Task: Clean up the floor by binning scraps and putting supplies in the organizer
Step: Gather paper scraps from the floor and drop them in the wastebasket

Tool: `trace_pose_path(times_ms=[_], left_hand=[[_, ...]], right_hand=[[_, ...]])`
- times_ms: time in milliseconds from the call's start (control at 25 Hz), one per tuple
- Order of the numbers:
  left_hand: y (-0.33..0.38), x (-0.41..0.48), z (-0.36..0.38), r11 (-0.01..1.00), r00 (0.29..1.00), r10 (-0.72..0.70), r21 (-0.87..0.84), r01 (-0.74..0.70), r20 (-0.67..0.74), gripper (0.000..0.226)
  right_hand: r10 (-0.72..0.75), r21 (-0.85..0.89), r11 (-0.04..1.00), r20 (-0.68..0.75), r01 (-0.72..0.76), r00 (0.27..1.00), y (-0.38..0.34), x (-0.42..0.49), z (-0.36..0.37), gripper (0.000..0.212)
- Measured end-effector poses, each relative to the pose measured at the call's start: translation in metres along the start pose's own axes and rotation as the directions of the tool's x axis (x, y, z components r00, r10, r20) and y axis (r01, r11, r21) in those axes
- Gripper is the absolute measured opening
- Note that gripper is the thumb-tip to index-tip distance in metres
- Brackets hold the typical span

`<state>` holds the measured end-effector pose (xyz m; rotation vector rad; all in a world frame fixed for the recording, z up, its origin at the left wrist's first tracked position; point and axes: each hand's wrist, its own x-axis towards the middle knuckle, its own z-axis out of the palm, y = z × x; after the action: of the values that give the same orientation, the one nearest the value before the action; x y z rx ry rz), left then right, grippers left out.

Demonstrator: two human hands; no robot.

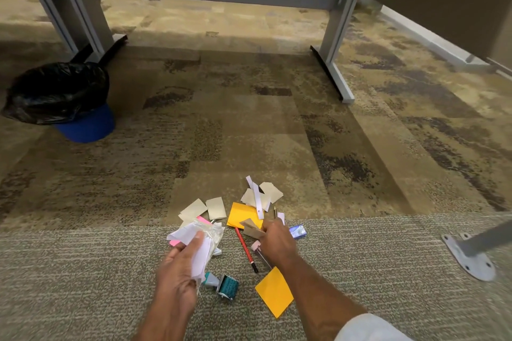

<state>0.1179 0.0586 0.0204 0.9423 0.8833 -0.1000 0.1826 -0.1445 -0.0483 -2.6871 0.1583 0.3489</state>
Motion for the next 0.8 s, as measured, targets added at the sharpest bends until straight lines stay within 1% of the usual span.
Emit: trace_pose_path(times_ms=[120,160,200,240,280,360,400,440,480,600,640,720,800], left_hand=[[-0.002,0.001,0.003,1.0,1.0,-0.009,0.0,0.009,0.0,0.024],[-0.002,0.002,0.003,1.0,1.0,-0.009,0.0,0.009,-0.006,0.025],[-0.001,0.004,0.002,1.0,1.0,-0.01,0.004,0.01,-0.012,0.026],[-0.001,0.005,0.002,1.0,1.0,-0.009,0.009,0.009,-0.015,0.028],[-0.001,0.007,0.002,1.0,1.0,-0.005,0.01,0.005,-0.016,0.029],[-0.003,0.008,0.002,1.0,1.0,-0.001,0.011,0.001,-0.013,0.027],[-0.004,0.008,0.003,1.0,1.0,0.001,0.016,-0.001,-0.005,0.026],[-0.006,0.007,0.003,1.0,1.0,0.001,0.019,-0.001,0.003,0.028],[-0.007,0.006,0.004,1.0,1.0,0.0,0.024,0.0,0.008,0.034],[-0.008,0.002,0.004,0.998,0.999,-0.01,0.058,0.008,0.035,0.047],[-0.008,0.002,0.004,0.997,0.999,-0.019,0.072,0.015,0.042,0.048],[-0.008,0.003,0.002,0.997,0.999,-0.035,0.074,0.033,0.034,0.046],[-0.008,0.004,-0.001,0.998,0.999,-0.049,0.05,0.048,0.017,0.034]], right_hand=[[0.016,-0.08,0.997,0.038,-0.013,0.999,0.002,0.003,-0.002,0.025],[0.031,-0.078,0.997,0.042,-0.028,0.999,0.002,0.005,-0.002,0.025],[0.054,-0.031,0.998,0.031,-0.053,0.998,0.002,0.005,-0.003,0.024],[0.1,0.068,0.993,0.008,-0.101,0.995,0.002,0.005,-0.003,0.024],[0.178,0.201,0.965,-0.016,-0.171,0.984,0.002,0.003,-0.003,0.024],[0.376,0.427,0.848,-0.072,-0.312,0.924,0.005,-0.002,-0.004,0.028],[0.446,0.486,0.801,-0.094,-0.35,0.89,0.007,-0.004,-0.005,0.03],[0.475,0.5,0.785,-0.104,-0.367,0.874,0.009,-0.007,-0.006,0.031],[0.476,0.493,0.789,-0.111,-0.367,0.873,0.011,-0.008,-0.006,0.028],[0.427,0.421,0.838,-0.106,-0.349,0.898,0.012,-0.006,-0.009,0.004],[0.413,0.39,0.852,-0.088,-0.35,0.907,0.013,-0.004,-0.011,0.003],[0.398,0.346,0.868,-0.054,-0.357,0.916,0.015,0.002,-0.014,0.022],[0.405,0.328,0.869,-0.04,-0.371,0.913,0.017,0.009,-0.015,0.035]])
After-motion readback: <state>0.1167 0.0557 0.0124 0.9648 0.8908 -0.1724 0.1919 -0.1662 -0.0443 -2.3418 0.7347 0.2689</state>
